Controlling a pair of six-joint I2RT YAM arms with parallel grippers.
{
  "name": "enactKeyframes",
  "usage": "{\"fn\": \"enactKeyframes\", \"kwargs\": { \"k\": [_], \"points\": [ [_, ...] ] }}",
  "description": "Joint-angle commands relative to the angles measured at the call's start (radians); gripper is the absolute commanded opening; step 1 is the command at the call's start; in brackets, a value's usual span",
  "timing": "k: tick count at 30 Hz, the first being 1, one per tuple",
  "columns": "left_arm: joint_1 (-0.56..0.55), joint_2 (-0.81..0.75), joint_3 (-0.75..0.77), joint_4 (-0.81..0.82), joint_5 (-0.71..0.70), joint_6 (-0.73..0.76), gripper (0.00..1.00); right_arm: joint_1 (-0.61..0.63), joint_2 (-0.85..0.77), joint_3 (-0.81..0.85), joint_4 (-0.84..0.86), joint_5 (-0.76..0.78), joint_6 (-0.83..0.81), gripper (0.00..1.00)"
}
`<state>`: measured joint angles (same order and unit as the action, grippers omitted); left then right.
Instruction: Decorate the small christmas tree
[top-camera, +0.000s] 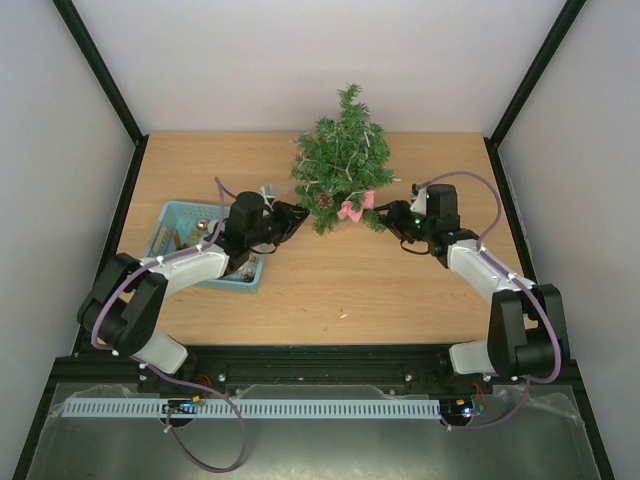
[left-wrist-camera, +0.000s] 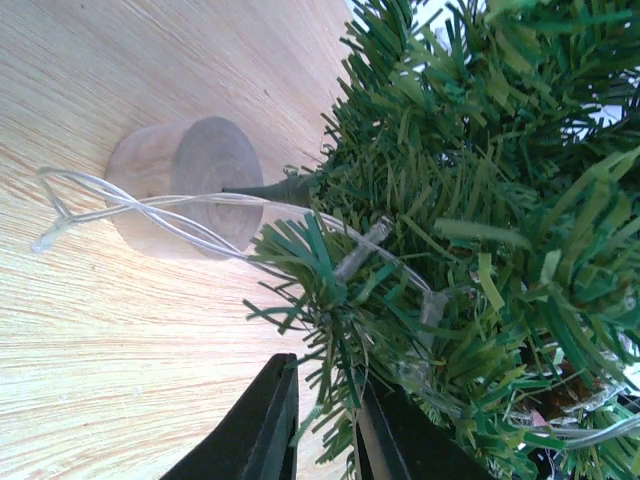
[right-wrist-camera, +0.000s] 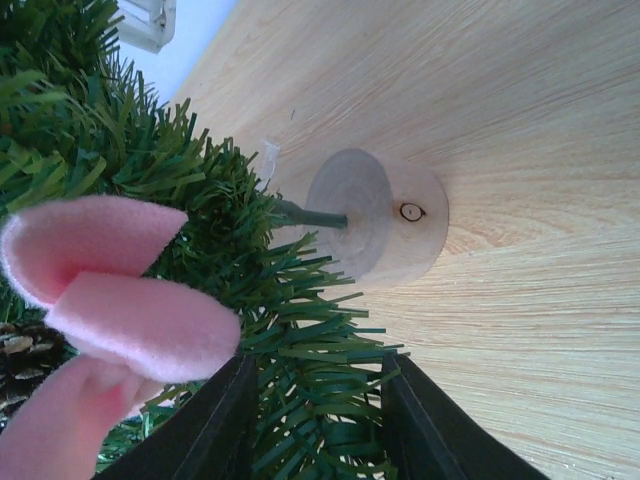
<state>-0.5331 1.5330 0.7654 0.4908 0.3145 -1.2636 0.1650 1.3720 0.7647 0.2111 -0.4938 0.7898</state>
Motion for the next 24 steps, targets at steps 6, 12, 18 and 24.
{"fn": "enactKeyframes", "kwargs": {
  "k": [6, 12, 18, 24],
  "points": [
    [0.047, -0.012, 0.022, -0.007, 0.021, 0.041, 0.16, 0.045, -0.044, -0.037, 0.011, 0.000, 0.007, 0.35],
    [0.073, 0.005, 0.049, -0.010, 0.035, 0.052, 0.16, 0.073, -0.066, -0.057, 0.015, 0.009, 0.017, 0.36],
    [0.096, 0.024, 0.073, -0.010, 0.042, 0.059, 0.16, 0.101, -0.084, -0.069, 0.020, 0.012, 0.024, 0.38],
    [0.118, 0.046, 0.116, -0.023, 0.049, 0.074, 0.16, 0.126, -0.104, -0.074, 0.021, 0.008, 0.026, 0.41]
  ]
}}
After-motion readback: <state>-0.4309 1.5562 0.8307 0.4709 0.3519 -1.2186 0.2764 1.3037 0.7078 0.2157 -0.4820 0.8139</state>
